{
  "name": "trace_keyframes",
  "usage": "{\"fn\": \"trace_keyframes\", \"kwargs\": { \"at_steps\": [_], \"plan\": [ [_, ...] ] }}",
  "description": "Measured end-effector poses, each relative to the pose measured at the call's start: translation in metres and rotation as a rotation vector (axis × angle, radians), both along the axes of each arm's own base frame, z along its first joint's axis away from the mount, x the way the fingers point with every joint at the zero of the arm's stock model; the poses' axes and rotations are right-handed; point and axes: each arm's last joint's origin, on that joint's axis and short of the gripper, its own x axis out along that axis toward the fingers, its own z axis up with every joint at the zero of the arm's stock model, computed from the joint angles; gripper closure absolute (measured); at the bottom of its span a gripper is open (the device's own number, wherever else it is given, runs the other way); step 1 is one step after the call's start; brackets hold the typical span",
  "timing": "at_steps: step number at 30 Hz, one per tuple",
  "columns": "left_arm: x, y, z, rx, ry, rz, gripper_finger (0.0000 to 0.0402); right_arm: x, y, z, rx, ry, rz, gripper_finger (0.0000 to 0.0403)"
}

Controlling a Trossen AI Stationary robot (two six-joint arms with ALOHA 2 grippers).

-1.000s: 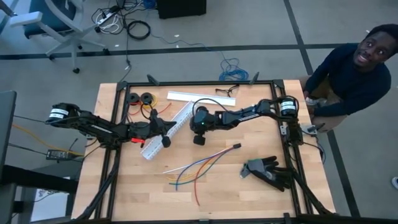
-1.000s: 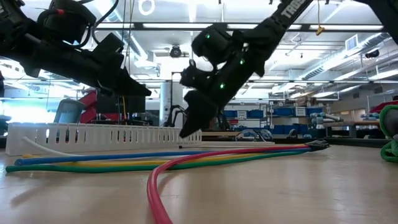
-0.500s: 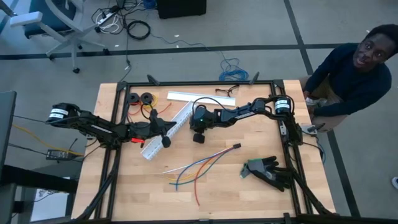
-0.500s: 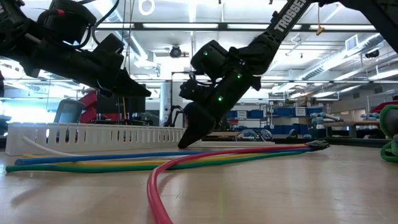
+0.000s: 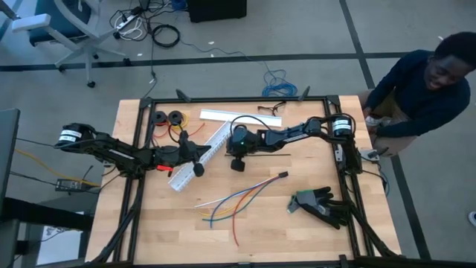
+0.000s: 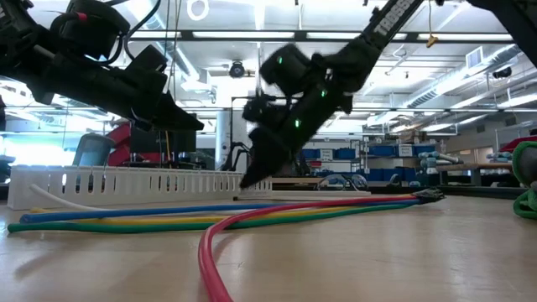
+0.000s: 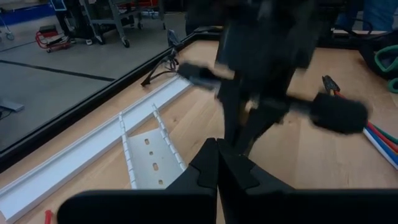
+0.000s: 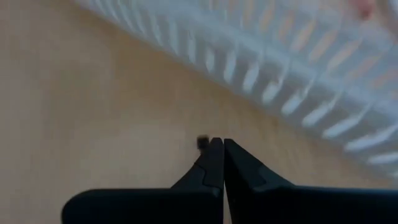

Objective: Ziptie cables
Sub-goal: Wrap the black zip tie on the cables

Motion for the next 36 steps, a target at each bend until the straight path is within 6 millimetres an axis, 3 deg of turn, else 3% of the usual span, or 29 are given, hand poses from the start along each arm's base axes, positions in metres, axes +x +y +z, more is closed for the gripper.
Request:
{"fn": "trace_keyframes", "kwargs": {
  "at_steps": [8,14,19,26,36],
  "plan": [
    [0.000,0.000,0.000,-0.020,-0.009,-0.002,0.0396,-0.005,0.009,0.036,-0.023,-0.070,0.027,0.0402],
    [0.000,0.000,0.000,-0.022,-0.009,-0.001,0.0396,-0.005,0.009,0.013,0.010,0.026,0.010,0.0397],
    [0.000,0.000,0.000,-0.022,-0.010,-0.001,0.0396,0.000,0.008,0.001,-0.006,0.005,0.021,0.0363],
    [0.000,0.000,0.000,-0.022,-0.009,-0.001,0.0396,0.001,0.004,0.001,-0.022,0.002,0.028,0.0319],
    [0.000,0.000,0.000,-0.021,-0.007,-0.002,0.0396,0.008,0.003,-0.030,0.013,0.014,0.023,0.0324]
  ]
}}
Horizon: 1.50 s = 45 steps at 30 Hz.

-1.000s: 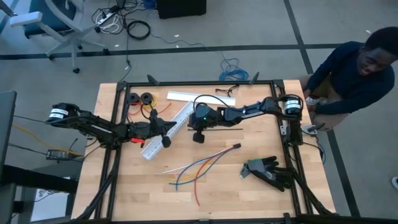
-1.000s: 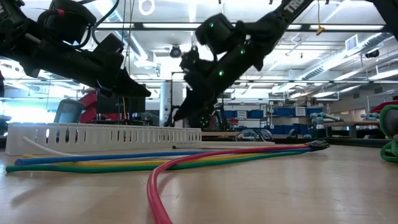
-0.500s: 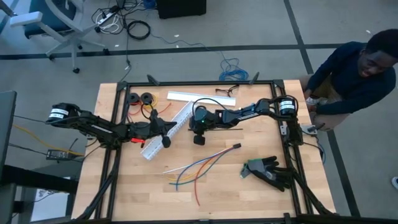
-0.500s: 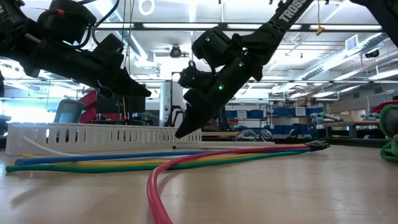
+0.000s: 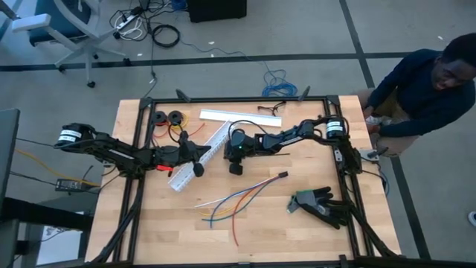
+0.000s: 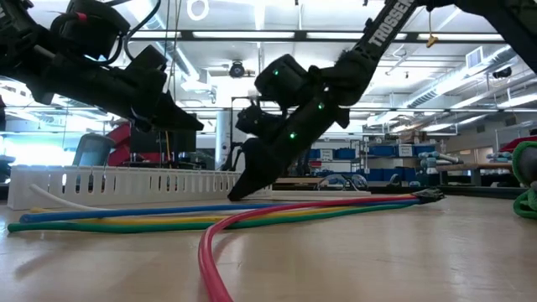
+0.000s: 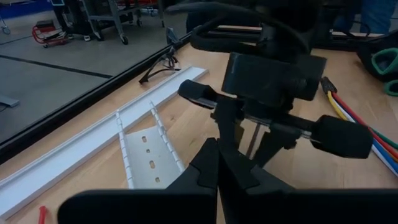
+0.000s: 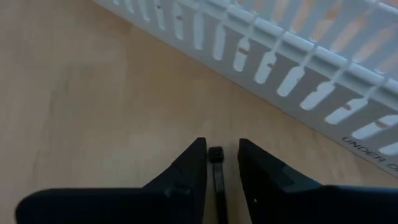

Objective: Ziptie cables
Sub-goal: Wrap the black zip tie on the cables

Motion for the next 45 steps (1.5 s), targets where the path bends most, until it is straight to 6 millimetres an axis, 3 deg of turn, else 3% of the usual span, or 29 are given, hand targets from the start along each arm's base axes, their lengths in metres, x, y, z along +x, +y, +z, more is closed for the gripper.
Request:
{"fn": "trace_keyframes", "kwargs": {
  "at_steps": [5,12,21,27,31,36,41,45],
  "plan": [
    [0.000,0.000,0.000,0.001,0.000,0.000,0.0396,-0.002,-0.003,-0.002,0.004,0.026,-0.027,0.0391],
    [0.000,0.000,0.001,0.002,-0.008,0.000,0.0396,-0.001,-0.003,0.004,0.000,0.002,-0.032,0.0400],
    [0.000,0.000,0.002,-0.001,-0.018,0.000,0.0396,-0.004,0.004,0.043,-0.059,-0.083,-0.019,0.0401],
    [0.000,0.000,0.002,-0.001,-0.017,0.000,0.0396,-0.013,0.006,0.054,-0.060,-0.026,-0.051,0.0402],
    [0.001,-0.001,0.001,-0.012,-0.015,-0.029,0.0396,-0.032,0.007,0.060,-0.057,0.150,-0.137,0.0402],
    [0.007,-0.003,0.003,-0.062,0.035,-0.072,0.0396,-0.068,0.030,0.084,-0.126,0.317,-0.250,0.0402],
    [0.030,-0.005,0.019,-0.038,0.168,-0.149,0.0396,-0.111,0.059,0.101,-0.073,0.263,-0.302,0.0403],
    [0.053,-0.005,0.032,0.065,0.233,-0.187,0.0396,-0.149,0.078,0.094,0.023,0.245,-0.344,0.0403]
  ]
}}
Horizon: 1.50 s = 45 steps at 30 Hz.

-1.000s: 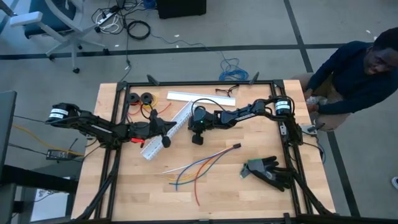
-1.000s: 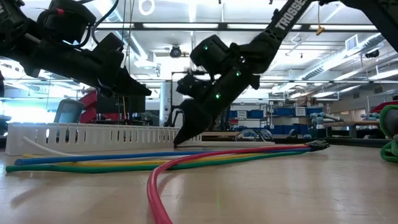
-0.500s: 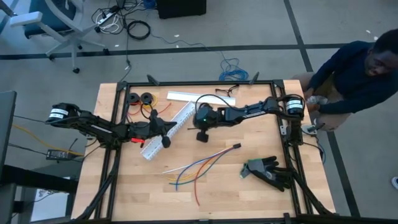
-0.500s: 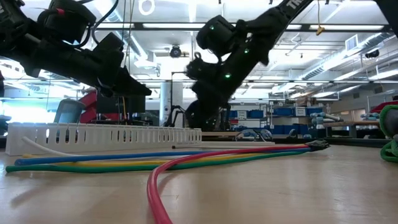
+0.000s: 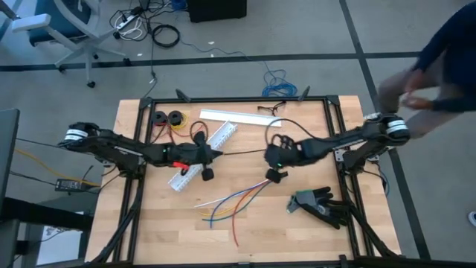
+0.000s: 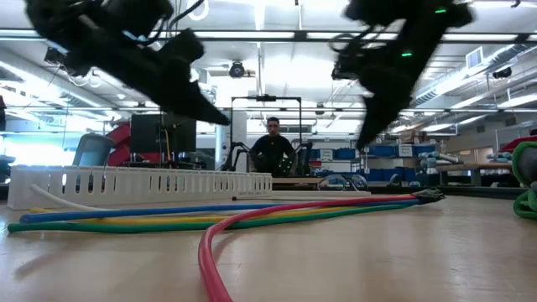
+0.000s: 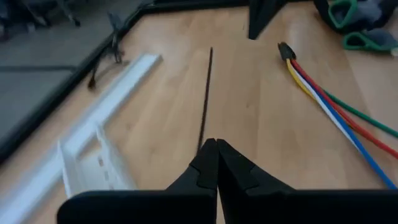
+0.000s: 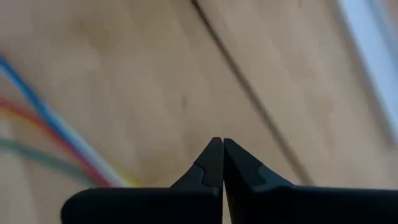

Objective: Ziptie cables
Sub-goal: Wrap the black zip tie on the cables

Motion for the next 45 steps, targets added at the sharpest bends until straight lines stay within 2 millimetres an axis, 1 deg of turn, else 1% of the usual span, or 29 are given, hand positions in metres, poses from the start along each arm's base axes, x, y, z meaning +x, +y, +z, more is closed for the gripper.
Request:
{"fn": "trace_keyframes", "kwargs": {
  "at_steps": [4,7,9,11,15,17,19,22,26,29,33,39,42,45],
  "plan": [
    [0.027,0.007,0.005,0.070,0.060,-0.031,0.0396,-0.025,0.013,-0.013,0.056,-0.084,-0.043,0.0403],
    [0.046,0.019,0.003,0.105,0.182,-0.023,0.0393,-0.033,0.021,-0.020,0.054,-0.169,-0.047,0.0403],
    [0.055,0.031,-0.001,0.105,0.297,-0.005,0.0385,-0.034,0.023,-0.025,0.044,-0.211,-0.042,0.0403],
    [0.064,0.044,-0.003,0.073,0.376,-0.024,0.0375,-0.034,0.024,-0.028,0.025,-0.219,-0.026,0.0403],
    [0.079,0.075,0.003,-0.046,0.448,-0.123,0.0351,-0.032,0.019,-0.029,-0.018,-0.225,-0.018,0.0403],
    [0.081,0.086,0.007,-0.090,0.498,-0.129,0.0341,-0.032,0.016,-0.029,-0.038,-0.228,-0.027,0.0403],
    [0.083,0.091,0.013,-0.106,0.533,-0.123,0.0334,-0.030,0.014,-0.028,-0.050,-0.238,-0.028,0.0403],
    [0.081,0.089,0.014,-0.126,0.583,-0.133,0.0327,-0.029,0.012,-0.027,-0.056,-0.243,-0.024,0.0403],
    [0.083,0.085,0.014,-0.123,0.575,-0.137,0.0325,-0.029,0.012,-0.027,-0.064,-0.241,-0.015,0.0403],
    [0.082,0.083,0.014,-0.175,0.578,-0.093,0.0325,-0.029,0.013,-0.026,-0.069,-0.246,-0.006,0.0403],
    [0.080,0.081,0.012,-0.222,0.601,-0.105,0.0319,-0.028,0.013,-0.026,-0.067,-0.256,-0.006,0.0403],
    [0.075,0.075,0.009,-0.321,0.634,-0.175,0.0281,-0.028,0.013,-0.026,-0.073,-0.253,0.001,0.0403],
    [0.076,0.074,0.008,-0.301,0.627,-0.182,0.0257,-0.028,0.013,-0.026,-0.073,-0.255,0.001,0.0403],
    [0.078,0.076,0.004,-0.245,0.648,-0.145,0.0242,-0.028,0.013,-0.026,-0.072,-0.257,0.001,0.0403]
  ]
}}
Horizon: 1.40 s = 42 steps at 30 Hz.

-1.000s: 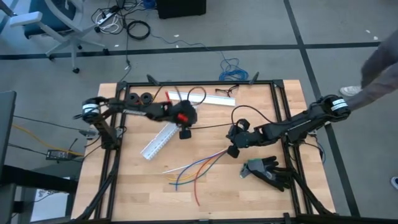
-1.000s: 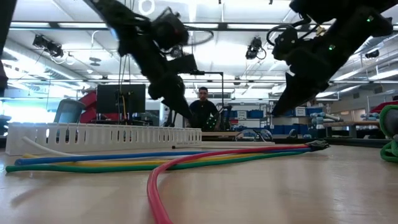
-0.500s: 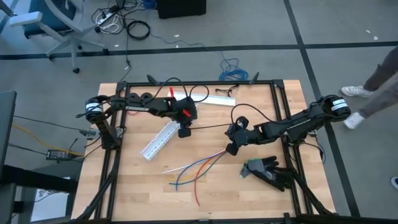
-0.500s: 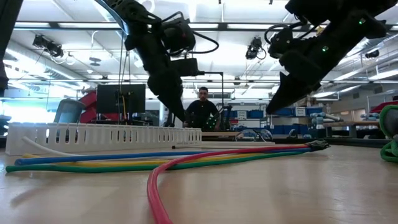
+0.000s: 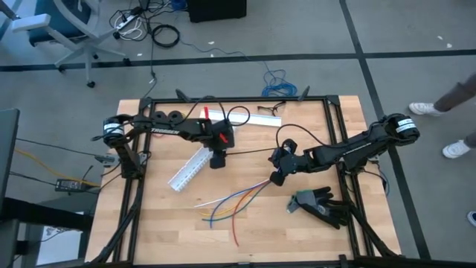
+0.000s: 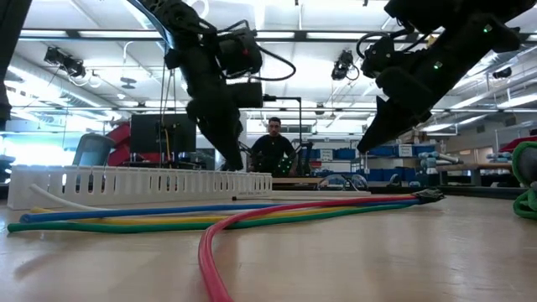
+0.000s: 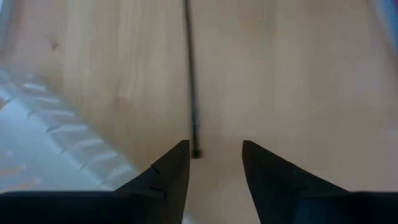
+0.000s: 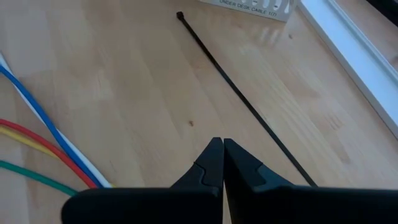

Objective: Ziptie cables
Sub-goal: Wrap the black zip tie on the cables

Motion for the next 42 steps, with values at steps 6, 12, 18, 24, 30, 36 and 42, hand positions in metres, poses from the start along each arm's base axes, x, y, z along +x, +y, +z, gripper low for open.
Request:
{"fn": "trace_keyframes", "kwargs": {
  "at_steps": [6,12,18,24,30,36,42],
  "plan": [
    [0.006,0.003,-0.025,0.032,0.071,-0.035,0.0239,0.000,0.003,0.000,0.002,-0.007,0.012,0.0403],
    [0.008,0.005,-0.041,0.029,0.112,-0.033,0.0240,0.000,0.005,0.000,0.002,-0.007,0.021,0.0403],
    [0.009,0.005,-0.042,0.041,0.113,-0.052,0.0276,0.000,0.005,0.000,-0.003,-0.006,0.028,0.0403],
    [0.010,0.007,-0.042,0.043,0.107,-0.047,0.0376,0.000,0.005,0.001,-0.008,-0.006,0.032,0.0403],
    [0.011,0.008,-0.042,0.055,0.095,-0.041,0.0389,0.000,0.005,0.001,-0.008,-0.007,0.032,0.0403],
    [0.010,0.008,-0.036,0.049,0.117,-0.024,0.0400,0.000,0.005,0.001,-0.008,-0.009,0.032,0.0403],
    [0.016,0.004,-0.019,0.040,0.147,-0.028,0.0401,0.001,0.006,0.002,-0.006,-0.023,0.033,0.0403]
  ]
}}
